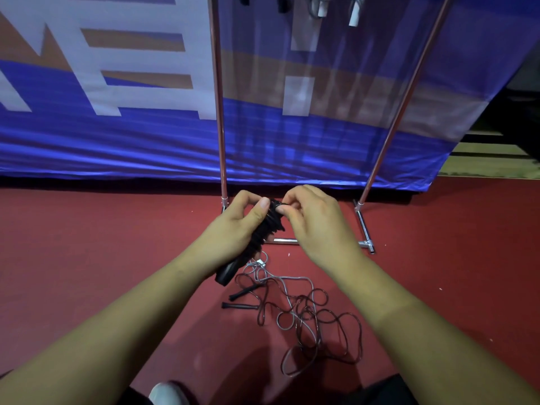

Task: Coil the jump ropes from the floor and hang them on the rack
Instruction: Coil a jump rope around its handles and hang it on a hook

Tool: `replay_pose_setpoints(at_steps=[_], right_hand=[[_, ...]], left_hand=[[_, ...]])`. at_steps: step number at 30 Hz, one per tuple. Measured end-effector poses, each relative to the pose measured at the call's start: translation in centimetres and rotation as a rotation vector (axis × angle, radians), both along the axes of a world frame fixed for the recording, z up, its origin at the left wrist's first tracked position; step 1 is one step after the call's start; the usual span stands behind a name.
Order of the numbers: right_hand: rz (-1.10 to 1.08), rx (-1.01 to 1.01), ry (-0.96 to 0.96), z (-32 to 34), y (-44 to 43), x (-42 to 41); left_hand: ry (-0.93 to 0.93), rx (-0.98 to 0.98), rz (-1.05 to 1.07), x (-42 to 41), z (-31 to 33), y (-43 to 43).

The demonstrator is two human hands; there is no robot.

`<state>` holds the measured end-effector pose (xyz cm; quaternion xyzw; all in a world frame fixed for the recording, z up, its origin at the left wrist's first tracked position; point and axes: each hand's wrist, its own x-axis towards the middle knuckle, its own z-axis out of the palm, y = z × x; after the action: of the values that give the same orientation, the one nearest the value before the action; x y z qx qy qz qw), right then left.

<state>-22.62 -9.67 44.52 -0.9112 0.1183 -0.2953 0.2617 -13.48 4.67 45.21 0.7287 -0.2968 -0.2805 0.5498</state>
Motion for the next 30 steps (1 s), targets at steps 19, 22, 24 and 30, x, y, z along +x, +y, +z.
replay_pose_setpoints(at_steps=[19, 22, 24, 30], right_hand=[[0.142, 0.763, 0.036, 0.5, -1.3, 0.0], [0.179, 0.95, 0.027, 1.0, -1.2, 0.3], [0.169, 1.077, -0.005, 1.4, -1.3, 0.6], [0.087, 1.431, -0.273, 2.8, -3.7, 0.4]], left_hand=[[-0.389, 0.06, -0.025, 0.8, -0.6, 0.7], [-0.209, -0.083, 0.037, 0.1, 0.0, 0.2], [-0.112, -0.146, 0.071, -0.4, 0.3, -0.4], [0.205, -0.291, -0.003, -0.6, 0.2, -2.1]])
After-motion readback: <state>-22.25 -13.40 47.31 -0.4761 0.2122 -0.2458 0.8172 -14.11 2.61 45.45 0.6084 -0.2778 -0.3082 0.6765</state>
